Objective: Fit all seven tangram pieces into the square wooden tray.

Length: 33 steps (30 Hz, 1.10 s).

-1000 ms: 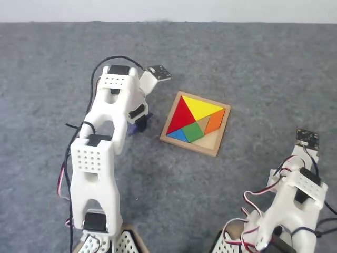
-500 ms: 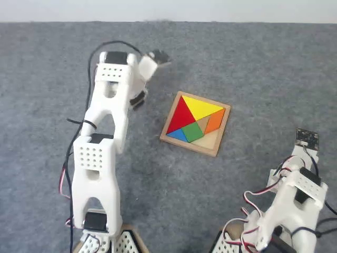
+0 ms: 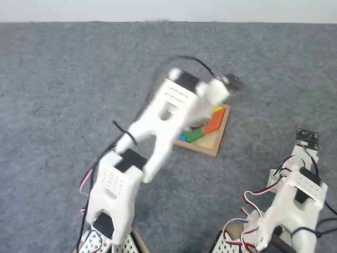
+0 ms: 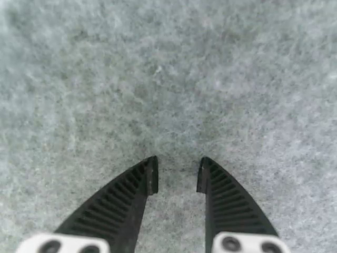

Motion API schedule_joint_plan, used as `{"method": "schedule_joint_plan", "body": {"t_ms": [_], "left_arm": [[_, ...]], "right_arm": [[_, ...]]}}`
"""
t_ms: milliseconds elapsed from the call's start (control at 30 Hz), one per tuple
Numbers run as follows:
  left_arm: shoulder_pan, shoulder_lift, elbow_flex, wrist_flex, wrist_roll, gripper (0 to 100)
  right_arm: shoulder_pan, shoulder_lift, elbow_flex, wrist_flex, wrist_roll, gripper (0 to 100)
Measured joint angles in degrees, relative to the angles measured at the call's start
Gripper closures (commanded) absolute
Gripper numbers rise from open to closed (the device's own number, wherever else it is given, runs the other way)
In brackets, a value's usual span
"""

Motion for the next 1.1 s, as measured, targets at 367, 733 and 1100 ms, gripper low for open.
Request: {"method": "schedule_joint_plan", "body": {"t_ms": [367,733,1100], "left_arm": [[9.1,2.7,7.8,-12.6,0.4,99],[10.9,2.7,8.0,-12.6,0.8,93],[10.2,2.7,8.0,-12.6,0.5,91]], "right_arm": [[0.0,0.0,0.0,0.0,0.0,87.3],[0.0,0.0,0.0,0.0,0.0,87.3],[0.0,0.0,0.0,0.0,0.0,87.3]]}}
